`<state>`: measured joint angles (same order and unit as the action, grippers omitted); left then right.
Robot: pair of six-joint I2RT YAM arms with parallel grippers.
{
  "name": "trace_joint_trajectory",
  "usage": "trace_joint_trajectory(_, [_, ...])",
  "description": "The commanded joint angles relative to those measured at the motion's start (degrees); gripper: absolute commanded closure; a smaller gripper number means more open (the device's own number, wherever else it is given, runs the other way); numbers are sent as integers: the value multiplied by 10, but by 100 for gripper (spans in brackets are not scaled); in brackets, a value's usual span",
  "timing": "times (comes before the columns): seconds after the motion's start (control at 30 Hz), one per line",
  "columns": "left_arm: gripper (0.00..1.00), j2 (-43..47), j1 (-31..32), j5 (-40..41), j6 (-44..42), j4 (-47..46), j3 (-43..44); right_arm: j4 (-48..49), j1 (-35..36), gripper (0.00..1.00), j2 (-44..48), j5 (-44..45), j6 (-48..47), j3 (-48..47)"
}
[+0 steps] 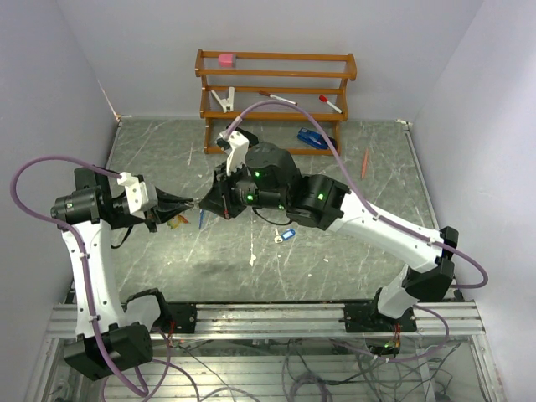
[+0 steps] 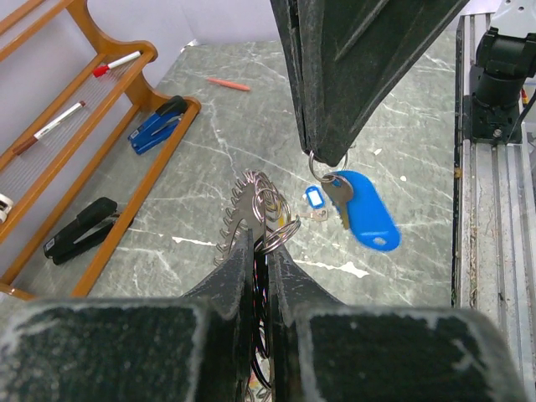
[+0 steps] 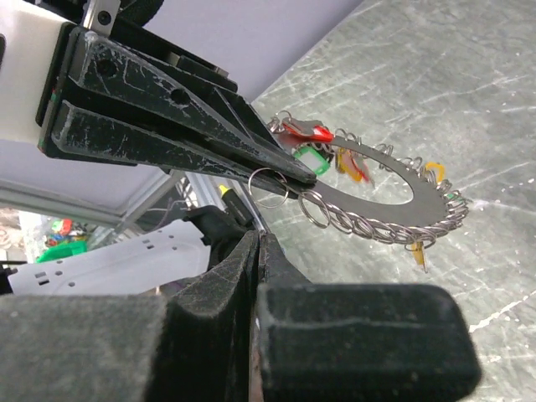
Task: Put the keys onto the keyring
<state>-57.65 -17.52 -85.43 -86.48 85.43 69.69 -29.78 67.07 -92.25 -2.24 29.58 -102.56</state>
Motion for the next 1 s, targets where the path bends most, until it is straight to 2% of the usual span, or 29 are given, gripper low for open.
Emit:
trace_joint_trajectory(0.0, [93,3,4,-55,-27,0,4,18,-11,100,-11,-24,24,-16])
trace_joint_trajectory(0.97, [93,4,4,-55,-51,0,5,20,-19,100,-47,-56,64,-59])
